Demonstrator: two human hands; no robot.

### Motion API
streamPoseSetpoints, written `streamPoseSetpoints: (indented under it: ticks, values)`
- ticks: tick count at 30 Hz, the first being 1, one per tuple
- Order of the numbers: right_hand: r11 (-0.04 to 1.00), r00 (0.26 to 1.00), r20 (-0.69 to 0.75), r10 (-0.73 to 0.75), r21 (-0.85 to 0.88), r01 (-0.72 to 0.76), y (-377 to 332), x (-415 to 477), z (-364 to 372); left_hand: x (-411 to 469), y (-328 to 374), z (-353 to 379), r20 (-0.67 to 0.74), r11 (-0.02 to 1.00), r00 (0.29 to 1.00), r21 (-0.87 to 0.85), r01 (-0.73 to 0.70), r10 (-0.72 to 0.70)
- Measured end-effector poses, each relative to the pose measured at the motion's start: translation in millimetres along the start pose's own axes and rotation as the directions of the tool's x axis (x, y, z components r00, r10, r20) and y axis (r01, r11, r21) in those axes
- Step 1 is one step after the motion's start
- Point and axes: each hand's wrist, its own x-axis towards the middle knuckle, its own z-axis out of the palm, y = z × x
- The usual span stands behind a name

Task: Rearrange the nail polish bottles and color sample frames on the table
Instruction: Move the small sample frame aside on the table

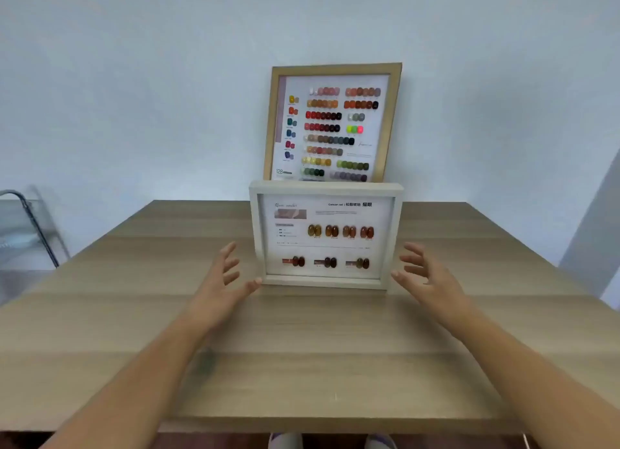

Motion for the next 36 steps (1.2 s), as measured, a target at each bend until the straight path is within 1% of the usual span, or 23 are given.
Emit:
streamPoseSetpoints:
  ticks: [3,6,9,11,14,19,23,27,31,36]
  values:
    - [1.0,1.0,0.008,-0.005,0.003,0.005,4.4,18.5,5.6,26.0,-4.6,5.0,0.038,1.0,0.999,-0.006,-0.015,0.015]
    - [1.0,1.0,0.013,-0.017,0.012,0.017,8.9,28.4,10.0,42.3,-13.0,9.5,0.082,0.998,0.996,-0.048,-0.028,0.032]
    - [0.999,0.999,0.003,-0.041,0.025,0.041,12.4,35.4,15.4,52.1,-20.4,14.2,0.062,0.994,0.997,-0.096,-0.048,0.054]
    - [0.998,0.999,-0.003,-0.036,0.042,0.036,15.0,37.4,17.9,54.7,-21.7,16.2,0.03,0.994,0.998,-0.098,-0.053,0.056]
    - [0.999,0.999,-0.013,-0.04,0.029,0.04,16.6,37.0,20.6,51.7,-21.9,15.4,0.031,0.994,0.998,-0.093,-0.055,0.058]
    - [0.991,0.994,0.001,-0.106,0.08,0.105,4.0,30.4,38.3,43.8,-18.5,-11.8,0.006,0.989,0.997,-0.124,-0.079,0.081]
    - [0.974,0.979,0.067,-0.193,0.138,0.182,-31.5,28.9,76.7,36.4,-21.3,-63.1,-0.065,0.987,0.991,-0.101,-0.127,0.121]
    - [0.958,0.961,0.138,-0.24,0.192,0.211,-70.7,32.4,133.7,33.1,-34.1,-121.9,-0.166,0.993,0.981,-0.046,-0.105,0.096]
    - [0.952,0.957,0.17,-0.234,0.24,0.19,-104.5,50.8,196.9,44.1,-51.1,-173.6,-0.293,0.999,0.955,0.011,-0.048,0.049]
    - [0.942,0.953,0.201,-0.226,0.293,0.162,-124.7,89.4,261.4,89.0,-78.2,-224.2,-0.45,0.992,0.89,0.061,0.11,-0.071]
